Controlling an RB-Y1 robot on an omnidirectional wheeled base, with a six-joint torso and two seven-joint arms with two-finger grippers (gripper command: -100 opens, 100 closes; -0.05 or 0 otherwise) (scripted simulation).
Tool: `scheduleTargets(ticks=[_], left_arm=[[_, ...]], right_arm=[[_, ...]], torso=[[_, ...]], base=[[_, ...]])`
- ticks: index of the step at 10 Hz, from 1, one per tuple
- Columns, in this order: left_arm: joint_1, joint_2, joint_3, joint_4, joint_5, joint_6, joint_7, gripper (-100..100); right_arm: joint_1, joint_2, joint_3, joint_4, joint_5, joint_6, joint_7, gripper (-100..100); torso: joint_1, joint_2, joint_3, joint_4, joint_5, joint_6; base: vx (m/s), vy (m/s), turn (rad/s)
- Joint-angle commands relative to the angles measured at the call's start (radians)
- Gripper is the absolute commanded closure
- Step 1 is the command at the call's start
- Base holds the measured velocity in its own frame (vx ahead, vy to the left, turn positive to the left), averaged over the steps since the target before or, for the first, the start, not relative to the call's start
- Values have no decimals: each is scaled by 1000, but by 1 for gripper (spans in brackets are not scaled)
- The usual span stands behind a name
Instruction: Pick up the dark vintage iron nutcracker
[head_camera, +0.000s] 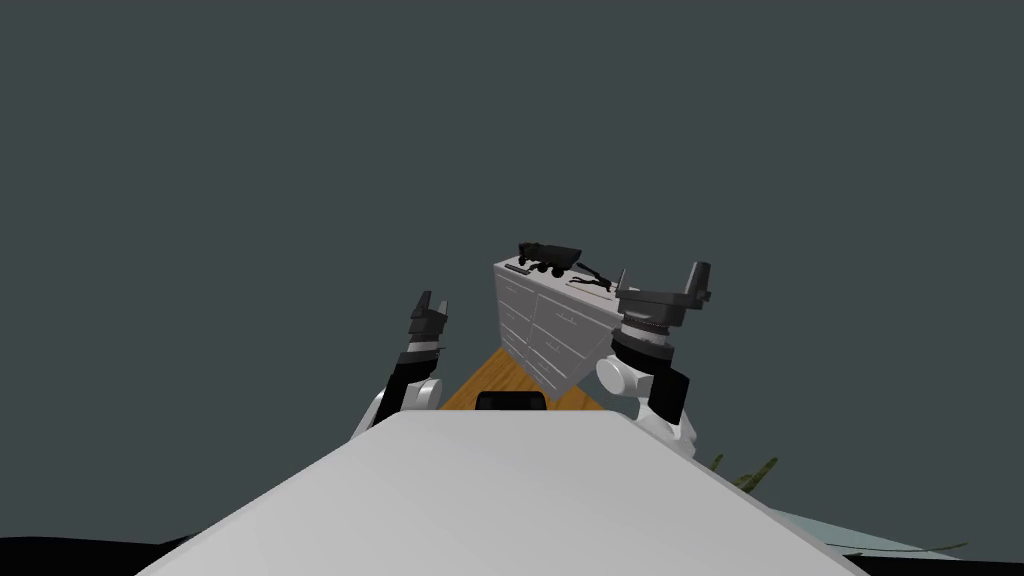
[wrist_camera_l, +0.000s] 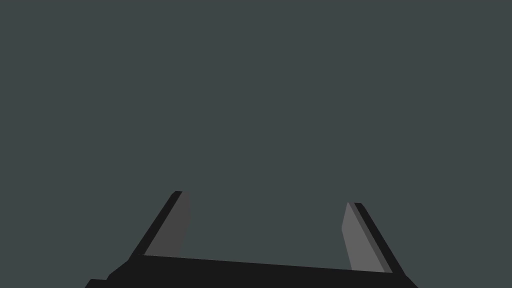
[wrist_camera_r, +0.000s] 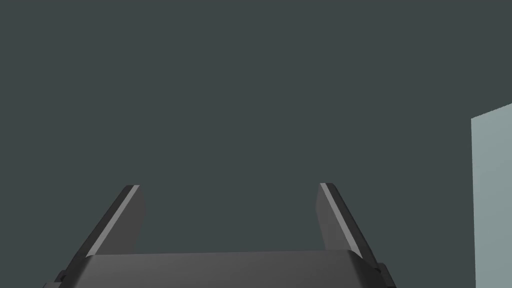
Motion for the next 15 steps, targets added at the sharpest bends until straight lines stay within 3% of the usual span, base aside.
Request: scheduleTargets(ticks=[1, 6, 7, 10, 11, 13, 14, 15], left_arm=[[0, 0, 0, 0, 0, 0, 0, 0], [0, 0, 0, 0, 0, 0, 0, 0], [0, 0, 0, 0, 0, 0, 0, 0], [0, 0, 0, 0, 0, 0, 0, 0], [0, 0, 0, 0, 0, 0, 0, 0], [0, 0, 0, 0, 0, 0, 0, 0], [0, 0, 0, 0, 0, 0, 0, 0], [0, 0, 0, 0, 0, 0, 0, 0]], right_arm=[[-24, -35, -11, -3, -50, -23, -34, -100], [-50, -70, -21, -5, -191, -45, -70, -100], [-76, -106, -31, -6, -221, -68, -107, -100], [-76, -106, -31, -6, -292, -68, -107, -100], [-102, -144, -41, -8, -332, -90, -147, -100], [-102, -144, -41, -8, -393, -90, -147, -100], [-129, -181, -51, -9, -422, -114, -189, -100], [-129, -181, -51, -9, -450, -114, -189, -100]], torso=[[0, 0, 0, 0, 0, 0], [1, 0, 0, 0, 0, 0], [0, 0, 0, 0, 0, 0], [0, 0, 0, 0, 0, 0], [-1, 0, 0, 0, 0, 0], [1, 0, 0, 0, 0, 0], [0, 0, 0, 0, 0, 0], [0, 0, 0, 0, 0, 0]], base=[[-17, 25, 53], [-10, 21, 18], [-14, 25, 54], [-7, 12, 7], [-9, 23, 59], [-10, 17, 11], [-16, 25, 63], [-16, 23, 27]])
